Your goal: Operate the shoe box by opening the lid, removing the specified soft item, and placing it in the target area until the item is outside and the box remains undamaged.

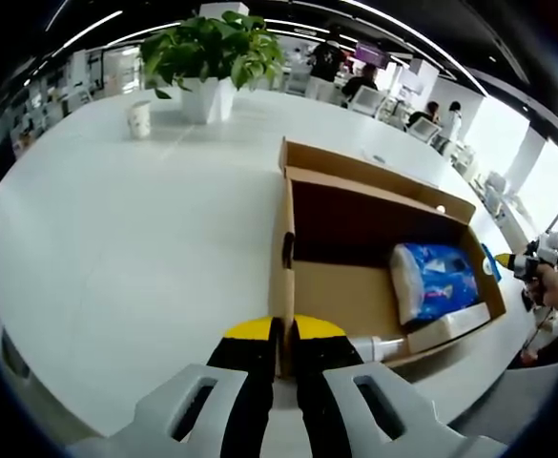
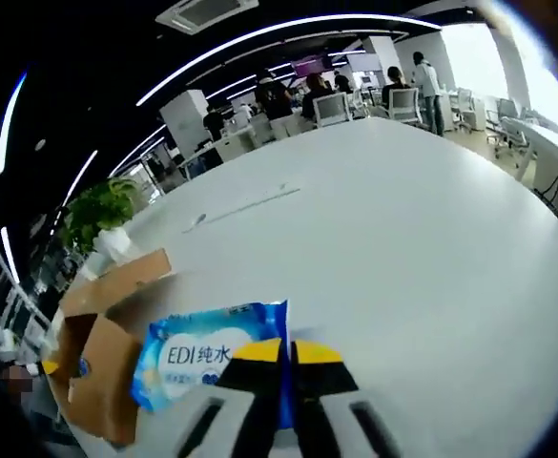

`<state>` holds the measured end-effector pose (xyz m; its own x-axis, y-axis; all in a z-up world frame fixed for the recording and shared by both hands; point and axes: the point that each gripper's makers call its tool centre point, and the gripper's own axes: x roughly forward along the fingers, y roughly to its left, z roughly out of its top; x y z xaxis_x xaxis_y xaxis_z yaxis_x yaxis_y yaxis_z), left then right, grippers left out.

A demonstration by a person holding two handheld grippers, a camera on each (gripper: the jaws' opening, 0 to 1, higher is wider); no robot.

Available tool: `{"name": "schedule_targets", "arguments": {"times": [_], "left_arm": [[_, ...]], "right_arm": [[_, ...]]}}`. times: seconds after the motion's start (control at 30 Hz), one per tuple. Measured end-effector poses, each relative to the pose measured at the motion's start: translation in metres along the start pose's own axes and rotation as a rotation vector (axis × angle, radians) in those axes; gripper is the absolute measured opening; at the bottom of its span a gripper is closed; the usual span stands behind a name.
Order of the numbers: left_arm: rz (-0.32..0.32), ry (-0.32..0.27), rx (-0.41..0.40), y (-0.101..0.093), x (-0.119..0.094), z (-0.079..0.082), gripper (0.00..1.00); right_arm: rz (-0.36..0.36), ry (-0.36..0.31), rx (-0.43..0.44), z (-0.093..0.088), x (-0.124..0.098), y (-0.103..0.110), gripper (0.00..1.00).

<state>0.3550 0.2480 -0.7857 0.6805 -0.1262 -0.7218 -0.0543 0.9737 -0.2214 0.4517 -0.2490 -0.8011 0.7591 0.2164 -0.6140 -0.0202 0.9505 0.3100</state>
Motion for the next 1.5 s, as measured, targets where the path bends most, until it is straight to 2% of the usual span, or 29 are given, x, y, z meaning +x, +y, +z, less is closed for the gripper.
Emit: {"name": "schedule_targets", "arguments": {"times": [0.2,0.4,0.83,1.2,1.37,1.5], "left_arm": [[-0.002,0.0,-0.006,0.0,0.0,0.0,0.04],[-0.004,0.0,-0.009,0.0,0.0,0.0,0.04],[0.002,0.006,0.004,0.001,0.0,0.0,0.04],[0.012,0.031,0.007,0.0,0.001,-0.001,0.04],[0.009,0.039,0.015,0.0,0.001,-0.002,0.04],[0.013,0.045,0.018,0.0,0.003,-0.003,0.04]], "right_arm": [[0.03,-0.006,-0.09,0.012,0.003,0.002,0.05],[0.058,-0.004,-0.153,0.013,0.001,0.013,0.05],[0.182,0.033,-0.326,0.02,-0.012,0.052,0.06],[0.33,0.068,-0.462,0.017,-0.027,0.106,0.09],[0.425,0.109,-0.52,0.008,-0.034,0.138,0.12],[0.473,0.121,-0.576,0.005,-0.036,0.157,0.13]]}}
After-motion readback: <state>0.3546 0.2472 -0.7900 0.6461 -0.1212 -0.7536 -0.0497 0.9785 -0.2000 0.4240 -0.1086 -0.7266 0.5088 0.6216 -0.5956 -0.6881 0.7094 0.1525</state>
